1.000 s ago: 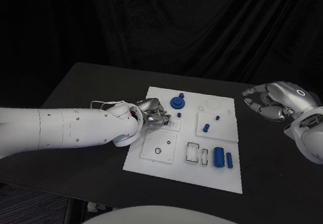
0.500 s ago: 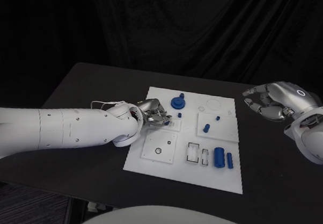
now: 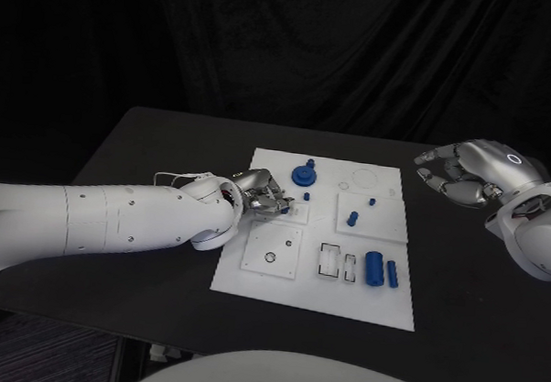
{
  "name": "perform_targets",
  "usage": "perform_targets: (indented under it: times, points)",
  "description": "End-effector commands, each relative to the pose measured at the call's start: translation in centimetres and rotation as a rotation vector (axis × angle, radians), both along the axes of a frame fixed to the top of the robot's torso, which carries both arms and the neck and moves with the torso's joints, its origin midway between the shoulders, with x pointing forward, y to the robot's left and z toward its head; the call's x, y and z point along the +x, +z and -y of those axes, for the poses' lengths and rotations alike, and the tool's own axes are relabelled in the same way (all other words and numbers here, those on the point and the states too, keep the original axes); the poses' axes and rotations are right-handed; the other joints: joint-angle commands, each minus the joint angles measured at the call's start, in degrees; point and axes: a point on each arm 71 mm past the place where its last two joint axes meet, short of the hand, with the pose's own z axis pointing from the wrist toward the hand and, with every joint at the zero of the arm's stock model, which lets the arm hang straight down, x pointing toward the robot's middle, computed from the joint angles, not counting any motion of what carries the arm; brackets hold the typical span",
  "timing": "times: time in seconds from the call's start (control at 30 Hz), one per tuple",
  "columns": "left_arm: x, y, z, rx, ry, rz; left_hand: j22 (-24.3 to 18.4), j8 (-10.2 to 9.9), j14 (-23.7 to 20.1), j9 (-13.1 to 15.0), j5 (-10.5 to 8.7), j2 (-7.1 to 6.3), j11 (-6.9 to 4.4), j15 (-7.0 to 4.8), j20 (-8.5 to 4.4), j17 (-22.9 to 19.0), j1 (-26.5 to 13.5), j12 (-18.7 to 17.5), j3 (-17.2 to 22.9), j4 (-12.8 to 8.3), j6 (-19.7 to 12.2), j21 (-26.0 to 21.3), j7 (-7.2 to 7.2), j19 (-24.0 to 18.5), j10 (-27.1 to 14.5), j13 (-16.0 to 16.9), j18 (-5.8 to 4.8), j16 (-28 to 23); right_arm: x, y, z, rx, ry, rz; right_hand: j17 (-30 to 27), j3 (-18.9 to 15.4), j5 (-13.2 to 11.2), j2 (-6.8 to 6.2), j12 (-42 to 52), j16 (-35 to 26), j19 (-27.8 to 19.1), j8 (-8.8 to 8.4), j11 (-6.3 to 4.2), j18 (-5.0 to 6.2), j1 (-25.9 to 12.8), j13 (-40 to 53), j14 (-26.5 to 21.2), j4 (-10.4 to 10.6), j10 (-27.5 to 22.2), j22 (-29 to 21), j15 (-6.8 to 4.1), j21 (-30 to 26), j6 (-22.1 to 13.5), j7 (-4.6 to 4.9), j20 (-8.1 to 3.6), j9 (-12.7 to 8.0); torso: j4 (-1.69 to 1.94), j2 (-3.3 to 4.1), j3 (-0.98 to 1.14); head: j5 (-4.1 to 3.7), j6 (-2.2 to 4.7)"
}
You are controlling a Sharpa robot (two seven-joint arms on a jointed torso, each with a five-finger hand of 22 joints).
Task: Assemble the parts on the task board
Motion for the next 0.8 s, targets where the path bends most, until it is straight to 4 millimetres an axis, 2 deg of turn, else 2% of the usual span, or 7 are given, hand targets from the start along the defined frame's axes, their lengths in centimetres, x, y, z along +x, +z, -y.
perform_targets:
  times: [0.03,0.07,0.2,0.57,0.8]
  points:
    - [-0.38,-0.57,0.21,0.009,-0.029,-0.033,10.4,0.3,6.0,-0.3,-1.35,0.28,0.21,-0.1,-0.01,15.1,-0.9,0.0,-1.2,1.2,-0.1,-0.3,0.48,0.7,5.9,15.0,0.74,0.1,0.02,-0.1,0.16,0.0,-0.018,-0.003,11.5,0.4,0.4,-0.34,0.3,-0.3,3.0,-0.29,-0.05,1.08,-0.3,15.1,5.2,-0.1,6.0,13.1,0.12,-0.3,0.4,-0.12,0.01,-0.1,0.0,0.03,-0.01,0.05,0.0]
    - [-0.38,-0.59,0.21,0.009,-0.031,-0.034,10.5,0.3,6.0,-0.4,-2.15,0.54,0.26,-0.06,0.03,15.1,-1.7,0.0,-2.2,1.4,0.0,-0.3,0.52,0.7,5.9,15.0,0.74,0.1,0.02,-0.1,0.16,0.0,-0.019,-0.003,11.5,0.4,0.4,-0.34,0.3,-0.3,3.0,-0.29,-0.05,1.08,-0.3,15.1,5.2,-0.1,6.0,13.1,0.12,-0.3,0.4,-0.12,0.01,-0.1,0.0,0.04,-0.01,0.05,0.0]
    - [-0.39,-0.64,0.21,0.01,-0.039,-0.039,10.6,0.5,6.0,-0.8,-3.23,1.56,0.24,-0.05,0.06,15.1,-4.1,0.0,-4.9,1.6,0.2,-0.4,0.47,0.7,5.9,15.0,0.74,0.1,0.03,-0.11,0.17,0.0,-0.02,-0.004,11.5,0.4,0.4,-0.34,0.3,-0.3,3.0,-0.29,-0.05,1.08,-0.3,15.1,5.2,-0.1,6.0,13.1,0.12,-0.3,0.4,-0.12,0.01,-0.1,0.01,0.04,-0.01,0.05,0.0]
    - [-0.32,-0.67,0.1,0.008,-0.049,-0.036,10.6,0.7,6.0,-0.9,-3.35,2.36,0.18,-0.08,0.04,15.1,-5.4,0.0,-6.4,1.6,0.5,-0.5,0.38,0.7,5.9,15.0,0.75,0.1,0.05,-0.14,0.13,-0.002,-0.02,-0.007,11.5,0.4,0.4,-0.34,0.3,-0.3,3.0,-0.29,-0.05,1.08,-0.3,15.1,5.2,-0.1,6.0,13.1,0.12,-0.3,0.4,-0.12,0.01,-0.1,0.01,0.02,-0.02,0.04,0.0]
    - [-0.25,-0.67,0.01,0.007,-0.049,-0.031,10.6,1.8,6.0,-0.2,-3.33,3.63,-0.01,-0.22,-0.06,15.1,-7.1,0.0,-8.3,1.6,1.0,-0.6,0.12,0.7,5.9,15.0,0.77,0.1,0.05,-0.17,0.18,-0.004,-0.022,-0.009,11.5,0.5,0.3,-0.37,0.3,-0.3,3.0,-0.31,-0.03,1.07,-0.4,15.1,5.2,-0.1,6.0,13.1,0.14,-0.3,0.5,-0.1,0.01,-0.1,0.02,0.06,-0.03,0.04,0.0]
